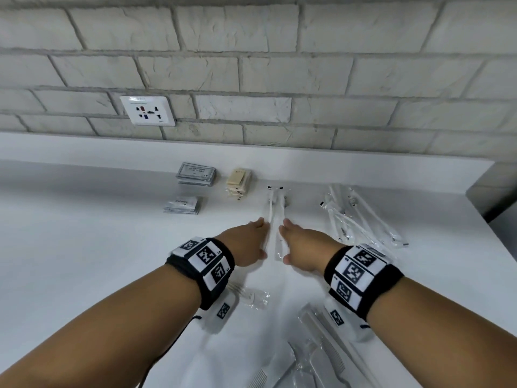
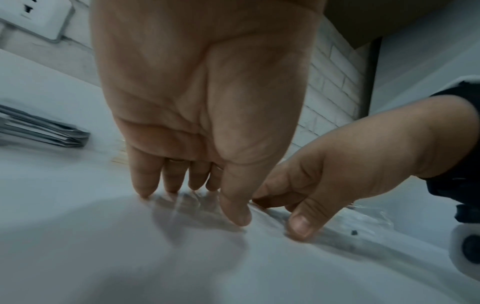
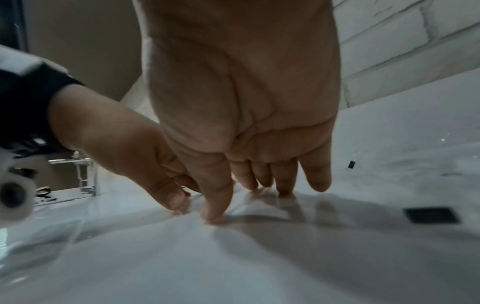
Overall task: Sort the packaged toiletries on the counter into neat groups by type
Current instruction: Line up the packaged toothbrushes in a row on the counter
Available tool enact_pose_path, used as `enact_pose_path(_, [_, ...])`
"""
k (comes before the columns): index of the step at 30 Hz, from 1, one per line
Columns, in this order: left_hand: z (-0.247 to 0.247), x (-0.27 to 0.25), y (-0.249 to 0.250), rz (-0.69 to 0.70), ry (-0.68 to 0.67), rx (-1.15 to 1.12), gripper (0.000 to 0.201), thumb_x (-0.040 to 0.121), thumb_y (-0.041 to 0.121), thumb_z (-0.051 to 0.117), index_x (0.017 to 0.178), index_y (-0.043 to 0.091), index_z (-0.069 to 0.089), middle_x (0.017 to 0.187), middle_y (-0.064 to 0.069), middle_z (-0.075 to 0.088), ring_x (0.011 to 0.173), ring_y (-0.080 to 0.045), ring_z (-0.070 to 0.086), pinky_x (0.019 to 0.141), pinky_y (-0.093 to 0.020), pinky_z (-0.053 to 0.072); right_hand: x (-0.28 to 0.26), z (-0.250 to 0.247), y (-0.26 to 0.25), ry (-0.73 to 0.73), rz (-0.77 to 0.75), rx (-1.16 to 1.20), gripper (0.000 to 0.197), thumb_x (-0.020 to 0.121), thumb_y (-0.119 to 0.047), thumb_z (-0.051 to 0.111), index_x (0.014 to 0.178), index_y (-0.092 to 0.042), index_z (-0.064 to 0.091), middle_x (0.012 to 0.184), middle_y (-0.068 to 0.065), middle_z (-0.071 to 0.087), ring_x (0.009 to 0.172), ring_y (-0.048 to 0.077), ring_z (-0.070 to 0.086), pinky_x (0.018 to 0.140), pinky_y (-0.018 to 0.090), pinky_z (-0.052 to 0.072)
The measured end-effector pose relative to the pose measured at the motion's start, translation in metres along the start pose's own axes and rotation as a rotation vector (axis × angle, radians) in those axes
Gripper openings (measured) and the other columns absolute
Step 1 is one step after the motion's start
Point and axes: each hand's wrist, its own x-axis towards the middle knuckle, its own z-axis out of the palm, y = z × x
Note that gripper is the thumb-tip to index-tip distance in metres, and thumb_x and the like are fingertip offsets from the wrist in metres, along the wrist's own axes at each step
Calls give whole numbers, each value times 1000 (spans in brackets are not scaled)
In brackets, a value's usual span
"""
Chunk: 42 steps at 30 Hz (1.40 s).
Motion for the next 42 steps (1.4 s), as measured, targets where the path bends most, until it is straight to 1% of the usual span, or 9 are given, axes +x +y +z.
enact_pose_path(4, [-6,15,-16,-40,24,-33,77,95,34,51,153,10,5,161,-3,6,146,-19,20,115,-38,26,28,-11,-4,19,-16,41,76,96,-28,53,154,-12,7,162,1,-7,147,20,17,112,35,28])
enact_pose_path(12, [-14,29,-26,-28,90,-18,72,96,29,50,153,13,8,161,-4,6,143,-23,27,112,-40,31,57,-8,-1,104,4,127,69,94,-18,48,154,-17,14,162,-1,0,147,15,17,116,31,26])
enact_pose_path(23, [-8,32,-32,60,88,18,71,97,29,47,153,19,5,161,0,5,147,-19,13,115,-37,24,55,-5,0,113,-8,157,71,93,-19,51,153,-18,15,162,0,1,146,17,21,115,35,30])
enact_pose_path(26, [-11,28,-31,49,76,5,73,99,34,44,153,16,0,161,1,1,148,-18,8,116,-35,18,42,-11,15,231,-3,266,66,93,-25,55,151,-20,24,161,4,12,145,21,23,116,35,26])
enact_pose_path(30, [-16,24,-29,73,71,-5,72,101,39,38,153,10,-2,161,-1,-1,148,-11,3,116,-28,11,11,-26,67,585,342,179,39,90,-27,52,128,-18,56,127,13,51,119,32,51,99,38,44])
enact_pose_path(32, [-15,26,-29,72,89,-21,72,100,42,38,153,11,0,161,-1,-1,148,-11,4,117,-29,12,-6,-27,94,476,549,136,35,85,-27,55,116,-13,60,110,12,55,104,33,56,86,35,48])
enact_pose_path(35, [-13,31,-24,65,103,-39,75,98,46,41,154,17,0,161,3,-3,147,-14,11,116,-34,18,-18,-19,112,242,639,139,23,80,-20,58,99,-7,64,79,2,55,79,26,59,65,26,45])
enact_pose_path(38, [-15,33,-17,77,94,-39,77,96,47,44,153,21,0,161,4,-4,148,-16,10,116,-37,20,-20,-17,114,230,662,133,5,84,-9,51,81,-9,56,70,0,50,74,24,56,66,27,44])
enact_pose_path(42, [-18,34,-14,86,80,-18,78,95,47,47,154,21,2,161,5,-1,147,-16,14,116,-36,22,-9,-34,106,297,616,168,12,86,-12,54,77,-8,59,68,0,52,60,19,51,62,25,40])
